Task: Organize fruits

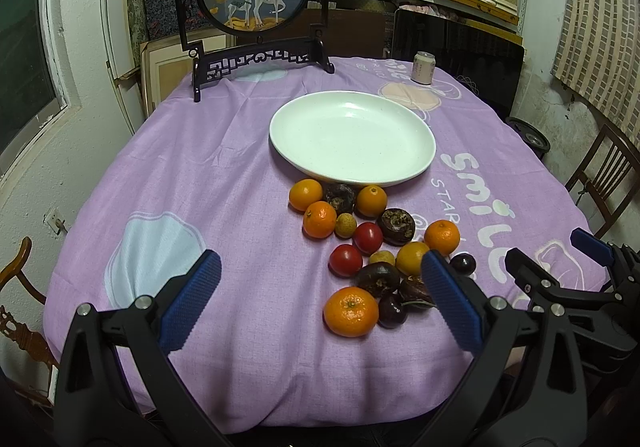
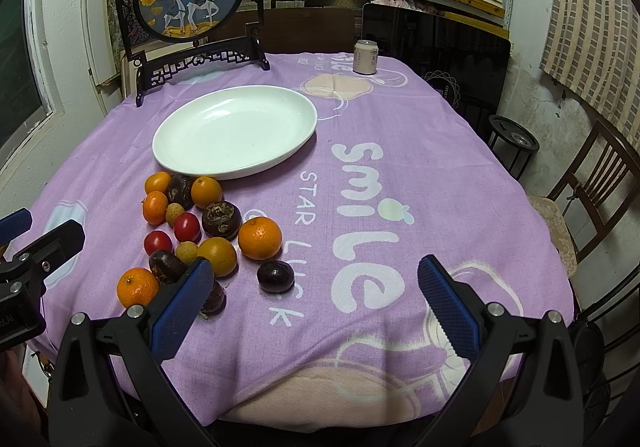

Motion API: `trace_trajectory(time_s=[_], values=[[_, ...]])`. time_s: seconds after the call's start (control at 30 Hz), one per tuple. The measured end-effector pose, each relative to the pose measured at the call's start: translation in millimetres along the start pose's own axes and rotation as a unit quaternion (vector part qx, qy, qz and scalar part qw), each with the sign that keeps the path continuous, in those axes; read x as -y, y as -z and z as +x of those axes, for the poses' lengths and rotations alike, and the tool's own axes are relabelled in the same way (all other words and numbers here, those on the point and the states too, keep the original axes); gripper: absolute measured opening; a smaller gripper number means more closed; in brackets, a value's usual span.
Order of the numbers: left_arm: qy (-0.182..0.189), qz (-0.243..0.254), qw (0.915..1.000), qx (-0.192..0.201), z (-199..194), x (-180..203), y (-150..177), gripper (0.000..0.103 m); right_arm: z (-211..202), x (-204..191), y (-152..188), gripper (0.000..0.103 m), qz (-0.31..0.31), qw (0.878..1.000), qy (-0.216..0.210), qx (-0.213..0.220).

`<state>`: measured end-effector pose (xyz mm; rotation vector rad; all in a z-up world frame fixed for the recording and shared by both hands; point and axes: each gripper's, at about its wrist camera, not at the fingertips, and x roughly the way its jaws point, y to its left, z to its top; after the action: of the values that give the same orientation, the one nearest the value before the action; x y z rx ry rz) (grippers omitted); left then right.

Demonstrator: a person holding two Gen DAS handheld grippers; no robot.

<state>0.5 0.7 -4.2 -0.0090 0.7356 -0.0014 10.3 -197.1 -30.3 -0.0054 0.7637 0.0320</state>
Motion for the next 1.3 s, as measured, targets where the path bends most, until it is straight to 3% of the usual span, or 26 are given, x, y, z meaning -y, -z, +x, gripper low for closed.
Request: trace_trajectory(time_s=[1.17,1.3], values=[[0.008,-0.002,0.9999,-0.010,8,1,11,0.101,0,-3,0,0.102,-0.002,1.000,0.000,-0.003],[-0.007,-0.008,0.9999,-0.006,15,-16,19,0.101,4,-7,9,0.102,-0.029,1.000,-0.006,-0.003]])
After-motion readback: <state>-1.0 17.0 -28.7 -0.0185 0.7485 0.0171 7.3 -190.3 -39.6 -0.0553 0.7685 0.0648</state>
